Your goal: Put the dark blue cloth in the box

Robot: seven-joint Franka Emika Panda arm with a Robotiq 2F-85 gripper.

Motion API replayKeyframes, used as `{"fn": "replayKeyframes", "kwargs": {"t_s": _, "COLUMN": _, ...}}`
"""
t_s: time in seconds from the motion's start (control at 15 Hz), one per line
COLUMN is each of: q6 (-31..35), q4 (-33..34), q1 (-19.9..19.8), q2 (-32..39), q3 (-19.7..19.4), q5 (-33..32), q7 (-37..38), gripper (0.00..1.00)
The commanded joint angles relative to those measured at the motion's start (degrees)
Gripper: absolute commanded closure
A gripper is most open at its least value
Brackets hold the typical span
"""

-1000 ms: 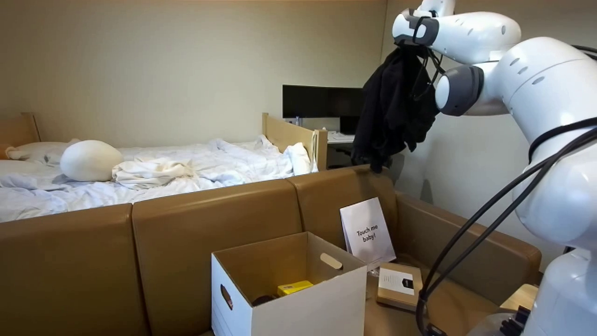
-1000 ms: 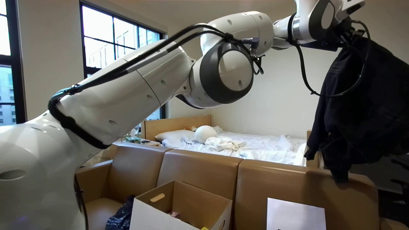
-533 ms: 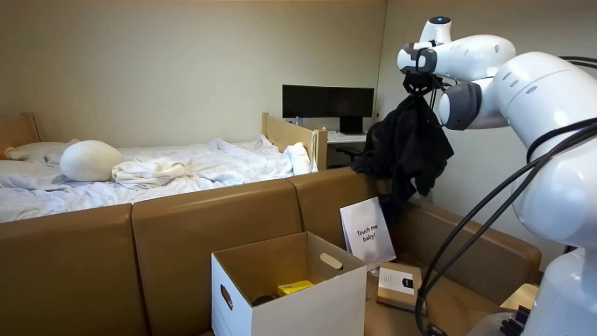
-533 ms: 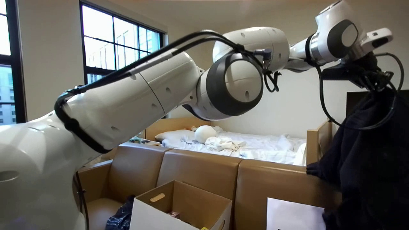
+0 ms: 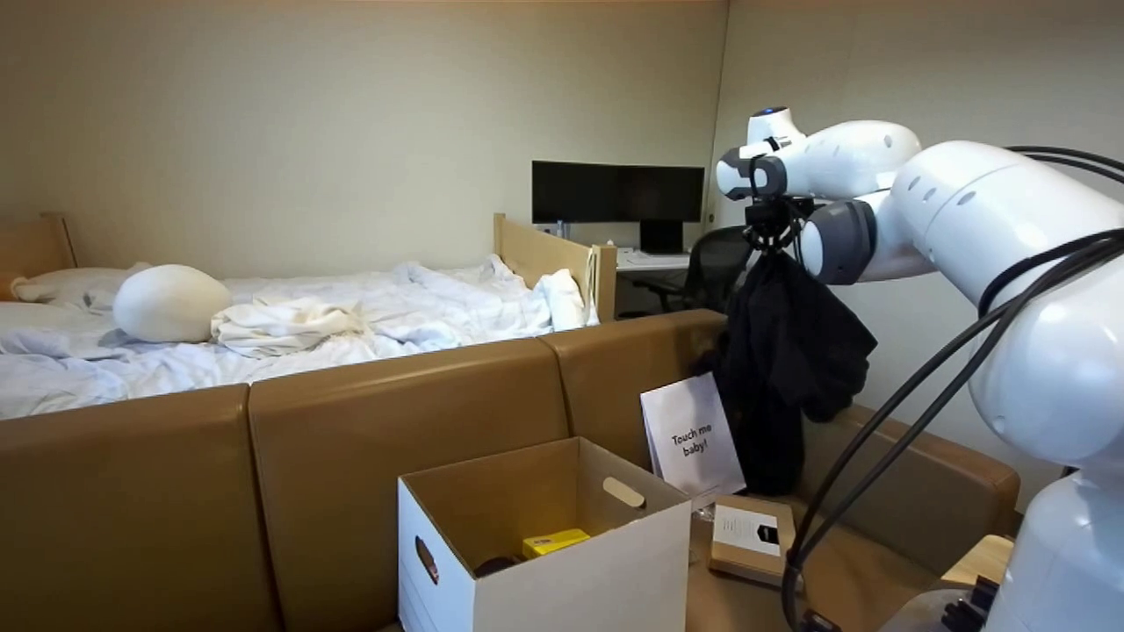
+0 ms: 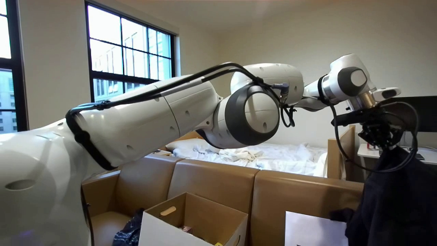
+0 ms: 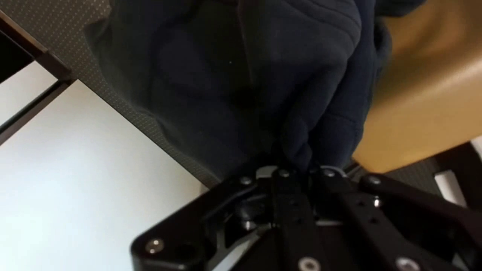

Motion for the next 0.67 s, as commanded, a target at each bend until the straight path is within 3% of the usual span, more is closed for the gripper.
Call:
{"fn": "replayKeyframes", "kwargs": {"t_s": 0.0, "q6": -1.1, "q4": 0.9, "q1": 0.2, "q2": 0.6, "q3": 0.6, "q5": -0.5, "q7": -1.2, "gripper": 0.91}}
{"fn": "replayKeyframes", "kwargs": {"t_s": 0.27, "q6": -1.5, "q4": -1.9, "q1": 0.7, "q2": 0.3, "q3": 1.0, "q5": -0.4, "q7": -3.3, "gripper": 0.94}}
{"fn": "replayKeyframes", "kwargs": {"t_s": 0.53, "q6": -7.3, "q4": 1.8, "q1": 0.7, "q2": 8.5, "q3": 6.7, "q5": 3.5, "q7": -7.6, "gripper": 0.94}}
{"fn": "replayKeyframes", "kwargs": {"t_s": 0.6, "q6": -5.6, "q4": -3.4, "q1": 1.0, "q2": 7.0, "q3": 8.2, "q5": 4.6, "q7": -7.7, "gripper": 0.94}}
